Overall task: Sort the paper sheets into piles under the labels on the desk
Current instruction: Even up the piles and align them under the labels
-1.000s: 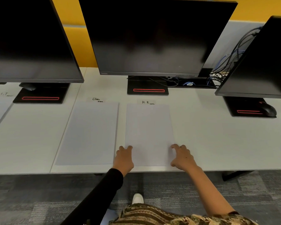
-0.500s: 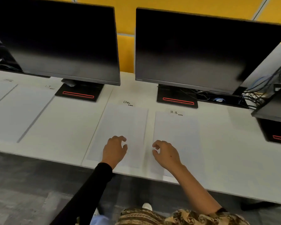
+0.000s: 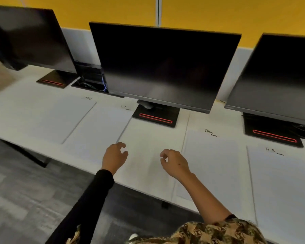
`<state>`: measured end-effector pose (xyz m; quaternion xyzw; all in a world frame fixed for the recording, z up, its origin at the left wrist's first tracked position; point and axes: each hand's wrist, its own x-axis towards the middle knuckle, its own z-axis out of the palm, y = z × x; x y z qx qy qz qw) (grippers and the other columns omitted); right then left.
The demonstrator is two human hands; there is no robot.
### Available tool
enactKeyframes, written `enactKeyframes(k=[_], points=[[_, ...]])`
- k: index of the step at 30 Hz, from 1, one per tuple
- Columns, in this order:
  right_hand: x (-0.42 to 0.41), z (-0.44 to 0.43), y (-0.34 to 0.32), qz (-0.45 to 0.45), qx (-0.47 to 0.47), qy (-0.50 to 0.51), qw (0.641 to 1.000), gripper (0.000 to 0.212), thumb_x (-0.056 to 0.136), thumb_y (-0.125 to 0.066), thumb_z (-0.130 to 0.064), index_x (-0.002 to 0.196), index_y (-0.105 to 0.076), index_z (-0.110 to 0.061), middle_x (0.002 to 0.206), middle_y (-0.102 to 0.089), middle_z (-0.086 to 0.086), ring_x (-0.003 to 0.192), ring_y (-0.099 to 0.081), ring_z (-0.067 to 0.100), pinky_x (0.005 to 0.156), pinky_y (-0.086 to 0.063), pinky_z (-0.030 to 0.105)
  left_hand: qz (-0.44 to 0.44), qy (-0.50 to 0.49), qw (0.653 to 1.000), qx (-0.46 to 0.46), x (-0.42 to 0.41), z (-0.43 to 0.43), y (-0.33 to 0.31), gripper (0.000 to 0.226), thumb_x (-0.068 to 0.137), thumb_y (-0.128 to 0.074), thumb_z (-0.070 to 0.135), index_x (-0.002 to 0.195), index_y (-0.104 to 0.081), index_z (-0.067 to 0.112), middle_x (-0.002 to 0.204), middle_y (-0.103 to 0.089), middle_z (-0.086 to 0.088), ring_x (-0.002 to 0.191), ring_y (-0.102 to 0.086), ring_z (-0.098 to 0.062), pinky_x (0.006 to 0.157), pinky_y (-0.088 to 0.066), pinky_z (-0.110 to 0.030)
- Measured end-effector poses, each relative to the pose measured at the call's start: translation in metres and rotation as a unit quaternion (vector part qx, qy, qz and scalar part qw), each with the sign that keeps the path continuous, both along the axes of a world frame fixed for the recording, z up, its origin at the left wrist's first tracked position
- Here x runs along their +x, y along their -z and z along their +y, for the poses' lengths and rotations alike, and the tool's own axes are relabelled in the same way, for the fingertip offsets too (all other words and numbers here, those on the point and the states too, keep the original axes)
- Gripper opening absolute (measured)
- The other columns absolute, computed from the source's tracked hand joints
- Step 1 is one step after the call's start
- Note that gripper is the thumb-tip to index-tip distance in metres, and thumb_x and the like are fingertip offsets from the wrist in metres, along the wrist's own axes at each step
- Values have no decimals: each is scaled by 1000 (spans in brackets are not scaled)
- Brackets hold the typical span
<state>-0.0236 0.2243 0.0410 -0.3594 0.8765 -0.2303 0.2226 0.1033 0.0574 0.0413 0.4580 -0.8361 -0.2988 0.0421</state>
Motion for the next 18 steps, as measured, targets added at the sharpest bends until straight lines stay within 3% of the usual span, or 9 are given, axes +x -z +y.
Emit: enactKeyframes(k=[11,18], points=[[26,-135,17,-3,34,-47,998,29,94,-47,-21,121,-57,-16,123,-59,2,107,-58,20,87,-47,29,-77,-48,995,38,34,-126,28,43,91,-53,16,133,-47,10,130,-53,-14,116,-54,-28,95,-46,-34],[10,-195,34,-34,62,-56,996,35,95,-44,-23,129,-48,-16,130,-54,4,116,-53,20,91,-45,29,-155,-58,986,30,24,-191,47,52,93,-47,12,141,-31,4,139,-40,-19,130,-37,-34,104,-38,-38]])
